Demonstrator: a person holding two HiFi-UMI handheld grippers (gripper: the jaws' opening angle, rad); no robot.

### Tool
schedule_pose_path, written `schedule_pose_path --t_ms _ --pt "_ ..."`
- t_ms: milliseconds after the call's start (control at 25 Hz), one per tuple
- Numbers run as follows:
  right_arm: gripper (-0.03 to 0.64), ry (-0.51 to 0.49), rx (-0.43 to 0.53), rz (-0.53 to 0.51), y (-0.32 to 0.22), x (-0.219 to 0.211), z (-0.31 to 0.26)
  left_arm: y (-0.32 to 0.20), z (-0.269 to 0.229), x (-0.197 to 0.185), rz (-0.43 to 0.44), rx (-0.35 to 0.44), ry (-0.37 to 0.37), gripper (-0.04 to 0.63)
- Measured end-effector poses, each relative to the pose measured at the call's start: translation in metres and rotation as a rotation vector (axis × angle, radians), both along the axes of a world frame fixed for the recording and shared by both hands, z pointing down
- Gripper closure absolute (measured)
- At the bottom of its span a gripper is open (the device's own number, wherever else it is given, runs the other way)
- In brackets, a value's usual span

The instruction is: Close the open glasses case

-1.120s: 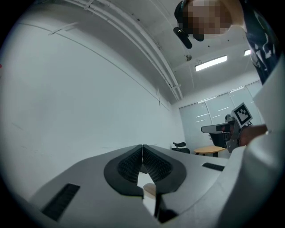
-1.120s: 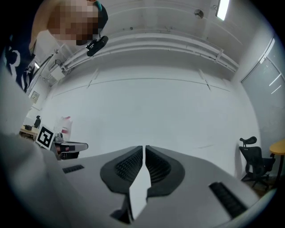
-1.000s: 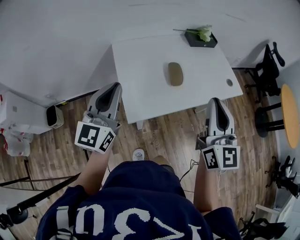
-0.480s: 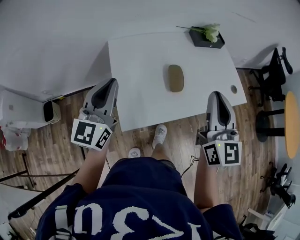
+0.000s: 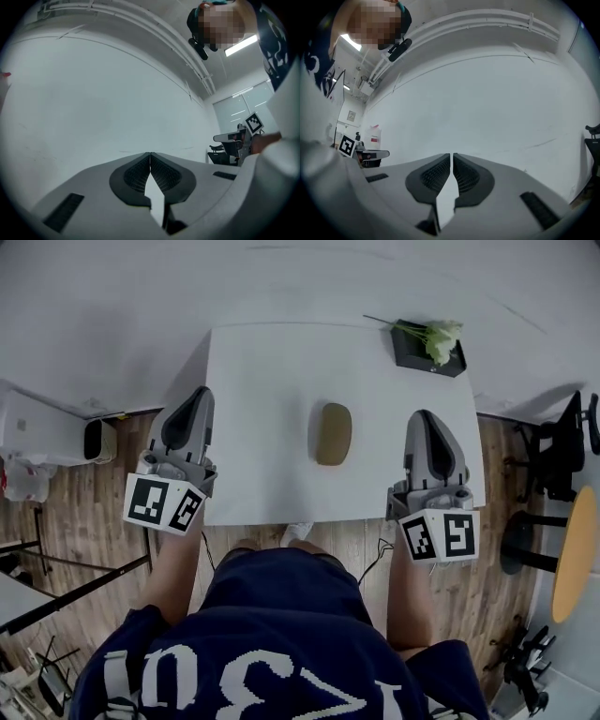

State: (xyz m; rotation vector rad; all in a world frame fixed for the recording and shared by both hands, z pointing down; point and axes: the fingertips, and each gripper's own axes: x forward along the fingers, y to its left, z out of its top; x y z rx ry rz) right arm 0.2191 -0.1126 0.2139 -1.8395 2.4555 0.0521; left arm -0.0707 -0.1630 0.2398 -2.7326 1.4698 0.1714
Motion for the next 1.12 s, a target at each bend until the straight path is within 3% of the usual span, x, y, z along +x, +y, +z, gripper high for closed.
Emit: schedule_pose_path --t_ms 240,600,1000,1120 --pt "0.578 -0.030 -0.026 -0.054 -0.038 0.015 0.013 -0.017 0.008 0.017 -0.045 -0.018 -0.010 0.580" --pt "0.578 -0.028 -0.095 -0.023 -0.062 0.006 0.031 -0.047 0.017 0.028 0.017 -0.033 -0.002 0.581" --pt "0.566 -0.041 -0.382 0.037 -0.073 -0.012 0.130 -0.070 0.053 0.031 0.102 -0.091 -0.007 0.580" --pt "0.503 -0.030 -0.481 0.033 -0.073 -0.022 0.170 -0.073 0.066 0.031 0.108 -0.111 -0.009 0.580"
